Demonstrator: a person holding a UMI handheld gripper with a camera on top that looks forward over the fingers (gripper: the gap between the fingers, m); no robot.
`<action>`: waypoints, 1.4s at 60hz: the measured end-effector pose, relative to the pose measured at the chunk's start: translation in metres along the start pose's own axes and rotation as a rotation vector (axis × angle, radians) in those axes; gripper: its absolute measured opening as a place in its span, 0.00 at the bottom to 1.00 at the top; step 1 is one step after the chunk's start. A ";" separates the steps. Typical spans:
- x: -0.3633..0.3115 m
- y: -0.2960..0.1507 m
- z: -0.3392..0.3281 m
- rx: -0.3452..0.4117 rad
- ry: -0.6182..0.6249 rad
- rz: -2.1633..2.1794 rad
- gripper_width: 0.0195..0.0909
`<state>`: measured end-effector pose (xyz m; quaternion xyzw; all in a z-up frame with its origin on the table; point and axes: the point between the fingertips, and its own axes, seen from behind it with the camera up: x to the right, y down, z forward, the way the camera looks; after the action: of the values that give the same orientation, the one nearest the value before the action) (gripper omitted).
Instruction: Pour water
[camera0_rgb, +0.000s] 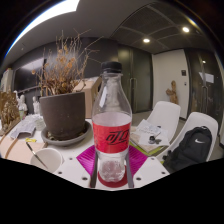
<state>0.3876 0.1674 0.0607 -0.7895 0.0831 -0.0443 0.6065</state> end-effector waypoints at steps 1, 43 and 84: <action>0.000 0.001 0.000 -0.005 0.000 0.004 0.34; -0.094 -0.037 -0.271 -0.291 0.056 -0.024 0.93; -0.259 -0.054 -0.468 -0.230 -0.090 -0.167 0.92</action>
<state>0.0579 -0.2160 0.2427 -0.8592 -0.0056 -0.0496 0.5093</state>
